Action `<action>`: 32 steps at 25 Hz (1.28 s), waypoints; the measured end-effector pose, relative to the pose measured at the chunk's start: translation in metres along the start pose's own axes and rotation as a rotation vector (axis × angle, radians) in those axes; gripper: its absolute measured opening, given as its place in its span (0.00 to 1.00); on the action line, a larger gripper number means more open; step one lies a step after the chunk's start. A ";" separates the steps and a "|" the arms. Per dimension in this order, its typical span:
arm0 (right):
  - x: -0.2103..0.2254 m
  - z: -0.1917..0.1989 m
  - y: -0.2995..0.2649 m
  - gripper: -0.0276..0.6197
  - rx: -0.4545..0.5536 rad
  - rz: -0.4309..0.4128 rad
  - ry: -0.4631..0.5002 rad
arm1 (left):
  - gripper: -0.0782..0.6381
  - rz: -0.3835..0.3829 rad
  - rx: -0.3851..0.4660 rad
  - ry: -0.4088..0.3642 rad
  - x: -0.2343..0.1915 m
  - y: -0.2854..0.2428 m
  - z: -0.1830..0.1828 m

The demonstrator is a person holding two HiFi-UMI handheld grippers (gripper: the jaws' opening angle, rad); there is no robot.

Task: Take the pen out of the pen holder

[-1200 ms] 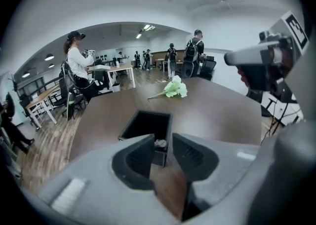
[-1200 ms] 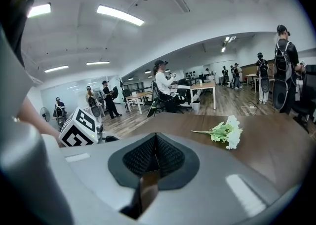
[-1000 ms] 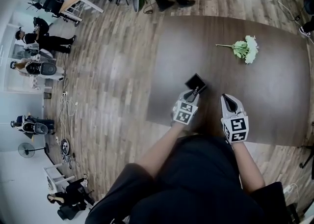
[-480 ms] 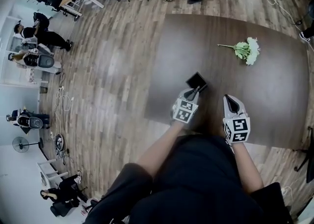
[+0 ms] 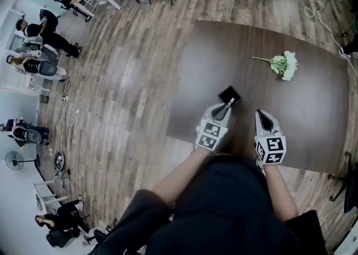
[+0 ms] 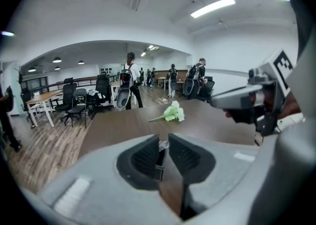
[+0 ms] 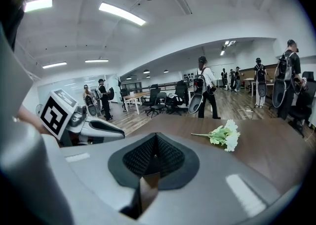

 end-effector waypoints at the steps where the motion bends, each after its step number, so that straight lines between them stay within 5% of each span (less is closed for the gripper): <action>1: -0.003 -0.003 -0.001 0.05 0.004 0.002 0.000 | 0.20 0.005 0.022 0.009 -0.001 0.007 -0.005; 18: -0.158 -0.074 -0.026 0.05 0.091 0.078 0.035 | 0.20 -0.072 0.391 0.128 -0.096 0.210 -0.024; 27: -0.237 -0.095 -0.023 0.04 0.161 0.158 0.057 | 0.20 -0.201 0.432 0.143 -0.162 0.300 0.011; 32: -0.269 -0.089 -0.027 0.04 0.164 0.168 0.074 | 0.20 -0.212 0.464 0.161 -0.181 0.326 0.027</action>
Point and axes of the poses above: the fingertips, and each gripper's own axes: y backward along the fingers, x to its right, z out of its underside, the point moved 9 cm from there along y, backward along the fingers, and after that the axes turned 3 degrees about -x, right-handed, at the moved point
